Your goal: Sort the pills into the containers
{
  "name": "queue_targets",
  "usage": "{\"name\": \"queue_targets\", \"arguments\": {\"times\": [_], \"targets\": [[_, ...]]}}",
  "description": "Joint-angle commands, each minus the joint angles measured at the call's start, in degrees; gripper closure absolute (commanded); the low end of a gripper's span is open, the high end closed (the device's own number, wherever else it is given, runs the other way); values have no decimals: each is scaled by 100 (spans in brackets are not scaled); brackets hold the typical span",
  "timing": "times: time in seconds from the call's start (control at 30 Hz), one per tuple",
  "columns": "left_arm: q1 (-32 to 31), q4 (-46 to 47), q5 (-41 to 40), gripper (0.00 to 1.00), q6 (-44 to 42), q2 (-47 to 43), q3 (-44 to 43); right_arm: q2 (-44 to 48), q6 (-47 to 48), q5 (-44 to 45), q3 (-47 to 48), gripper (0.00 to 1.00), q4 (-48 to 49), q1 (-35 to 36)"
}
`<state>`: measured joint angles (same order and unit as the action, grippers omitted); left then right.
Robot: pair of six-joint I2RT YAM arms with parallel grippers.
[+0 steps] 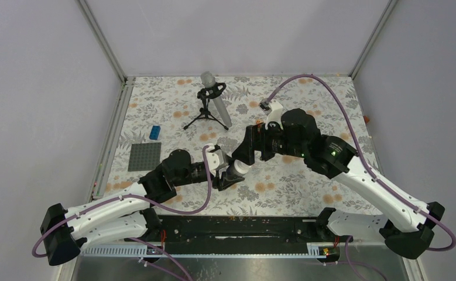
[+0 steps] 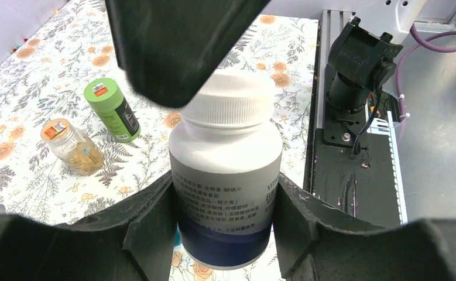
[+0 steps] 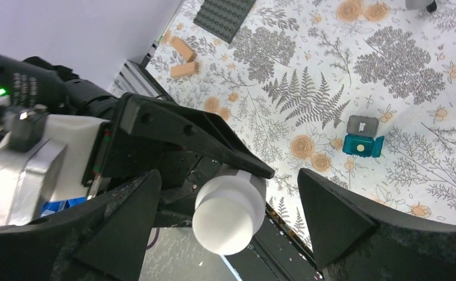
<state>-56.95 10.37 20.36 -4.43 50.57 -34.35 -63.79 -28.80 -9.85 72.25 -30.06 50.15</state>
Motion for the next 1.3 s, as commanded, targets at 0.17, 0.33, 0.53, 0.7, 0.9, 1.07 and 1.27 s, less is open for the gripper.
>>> {"name": "queue_targets", "arguments": {"times": [0.17, 0.33, 0.53, 0.7, 0.9, 1.07, 1.27], "targets": [[-18, 284, 156, 100, 12, -107, -118, 100, 937, -840, 252, 15, -587, -84], [-18, 238, 207, 100, -10, -108, -157, -104, 1245, -774, 313, 18, -848, -84], [-18, 338, 349, 100, -10, -177, -83, -358, 763, 227, 193, 25, -406, -148], [-20, 478, 506, 100, 100, -276, -35, -394, 128, 191, -211, 24, 364, -461], [-18, 417, 343, 100, 86, -308, -73, -283, -229, 283, -375, 23, 354, -807], [-20, 288, 110, 100, 56, -224, -121, 247, -86, 54, -404, 16, 326, -914], [-19, 233, 121, 100, 49, -137, -189, 583, 1158, -1657, -396, 8, 292, -933]]}}
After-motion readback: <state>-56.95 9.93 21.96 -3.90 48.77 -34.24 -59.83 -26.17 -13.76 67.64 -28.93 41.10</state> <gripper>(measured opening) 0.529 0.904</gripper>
